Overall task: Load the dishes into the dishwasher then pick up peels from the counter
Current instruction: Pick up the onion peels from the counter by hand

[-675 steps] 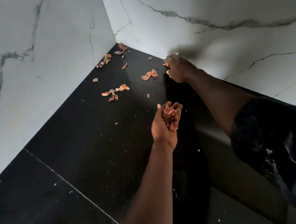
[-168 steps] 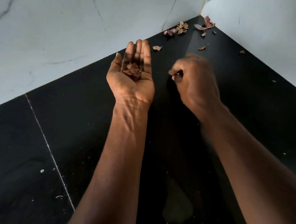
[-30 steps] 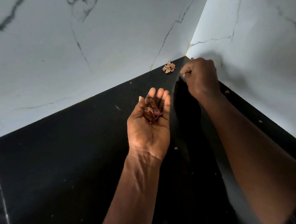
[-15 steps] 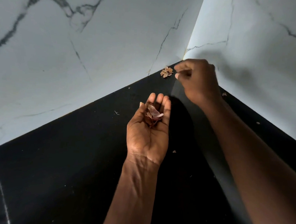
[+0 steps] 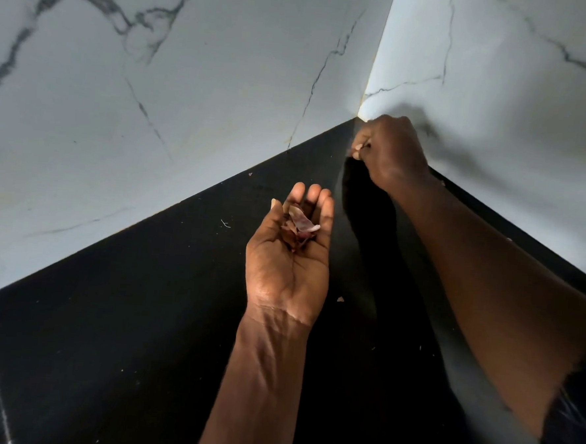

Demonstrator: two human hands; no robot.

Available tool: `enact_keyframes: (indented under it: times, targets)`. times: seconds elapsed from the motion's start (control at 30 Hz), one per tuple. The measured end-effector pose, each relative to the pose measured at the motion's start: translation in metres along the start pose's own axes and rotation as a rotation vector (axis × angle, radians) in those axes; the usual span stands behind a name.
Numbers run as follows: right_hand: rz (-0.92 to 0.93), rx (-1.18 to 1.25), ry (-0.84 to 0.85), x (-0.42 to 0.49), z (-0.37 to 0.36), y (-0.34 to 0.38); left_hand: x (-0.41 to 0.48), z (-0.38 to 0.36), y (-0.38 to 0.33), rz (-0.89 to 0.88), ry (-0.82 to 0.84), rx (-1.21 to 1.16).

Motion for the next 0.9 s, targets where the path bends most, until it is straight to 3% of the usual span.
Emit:
enact_keyframes:
  times: [0.2, 0.4, 0.53, 0.63, 0.73, 0.8, 0.9]
  targets:
    - [0.047, 0.312, -0.052, -0.063, 0.057, 0.038, 0.000, 0.002, 0.000, -0.006, -0.010, 0.042]
    - [0.260, 0.380, 0.181, -0.120, 0.058, 0.109, 0.002, 0.003, -0.001, 0.011, 0.021, 0.043]
    - [0.208, 0.415, 0.042, -0.085, 0.067, 0.087, 0.001, 0.000, 0.000, 0.009, 0.013, 0.007]
    - [0.077, 0.160, -0.096, -0.027, 0.049, 0.036, -0.002, -0.002, 0.002, 0.000, -0.001, -0.003]
    - [0.087, -0.168, 0.135, 0.009, -0.004, 0.001, -0.002, -0.002, 0.002, -0.007, -0.005, 0.003]
    - [0.102, -0.254, 0.182, 0.012, -0.016, -0.006, -0.001, -0.002, 0.002, -0.011, -0.005, 0.014]
    - [0.047, -0.217, 0.058, 0.002, -0.005, -0.011, -0.001, -0.002, 0.002, -0.015, -0.005, 0.022]
Point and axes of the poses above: each hand's wrist, its own x-axis towards the middle knuckle, its own z-axis out of the back of the hand, y = z × x, the point moved 8 cm from there along x, towards the middle knuckle, and after that the axes turned 7 degrees about z, right-handed, at the moved point
